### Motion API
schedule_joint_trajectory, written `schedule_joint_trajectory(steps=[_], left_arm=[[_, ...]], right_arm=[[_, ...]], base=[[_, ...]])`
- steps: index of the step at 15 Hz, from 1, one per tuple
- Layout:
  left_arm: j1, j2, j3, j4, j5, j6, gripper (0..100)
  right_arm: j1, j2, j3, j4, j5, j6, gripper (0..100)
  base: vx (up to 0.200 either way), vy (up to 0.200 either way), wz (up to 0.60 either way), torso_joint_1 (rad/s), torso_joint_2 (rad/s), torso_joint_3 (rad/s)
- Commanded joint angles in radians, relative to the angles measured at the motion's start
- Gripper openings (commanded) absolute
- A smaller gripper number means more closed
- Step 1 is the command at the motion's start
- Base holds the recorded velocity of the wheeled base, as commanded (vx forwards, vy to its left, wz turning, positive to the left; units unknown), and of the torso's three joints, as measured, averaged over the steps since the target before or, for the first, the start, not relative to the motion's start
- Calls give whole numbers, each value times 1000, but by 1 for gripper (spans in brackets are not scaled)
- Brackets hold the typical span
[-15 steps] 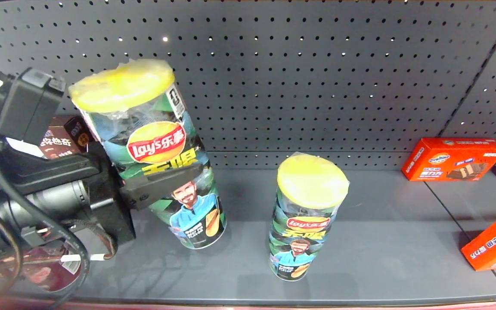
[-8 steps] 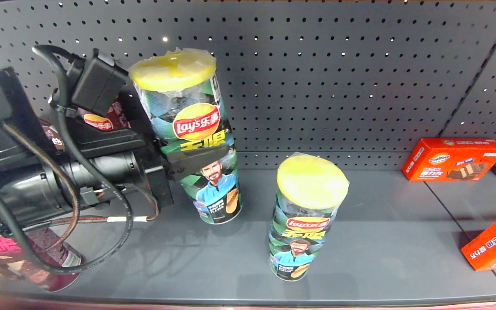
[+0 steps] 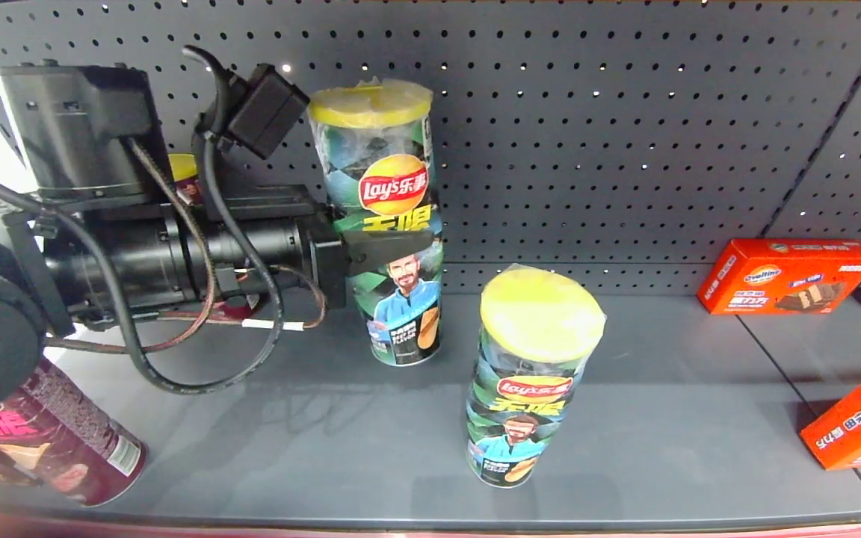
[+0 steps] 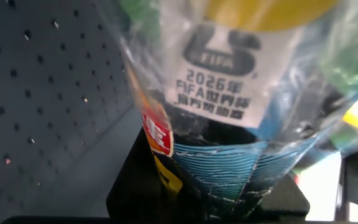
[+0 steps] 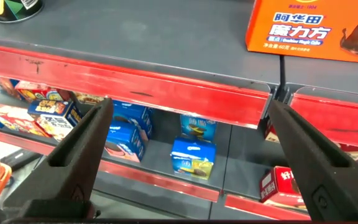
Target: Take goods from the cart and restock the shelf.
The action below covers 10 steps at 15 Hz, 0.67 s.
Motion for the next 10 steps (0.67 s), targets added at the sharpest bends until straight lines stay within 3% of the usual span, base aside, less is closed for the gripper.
schedule_joint_trajectory(steps=[1, 5, 10], left_arm=[[3, 108, -63, 3, -5, 39, 0], [2, 222, -143, 2, -5, 80, 0], [-6, 332, -271, -7, -5, 97, 0]], right_arm=[[0, 4, 0, 0, 0, 0, 100], [0, 4, 0, 0, 0, 0, 100], [2, 4, 0, 0, 0, 0, 100]], base=[[0, 0, 0, 0, 0, 0], [0, 0, 0, 0, 0, 0], [0, 0, 0, 0, 0, 0]])
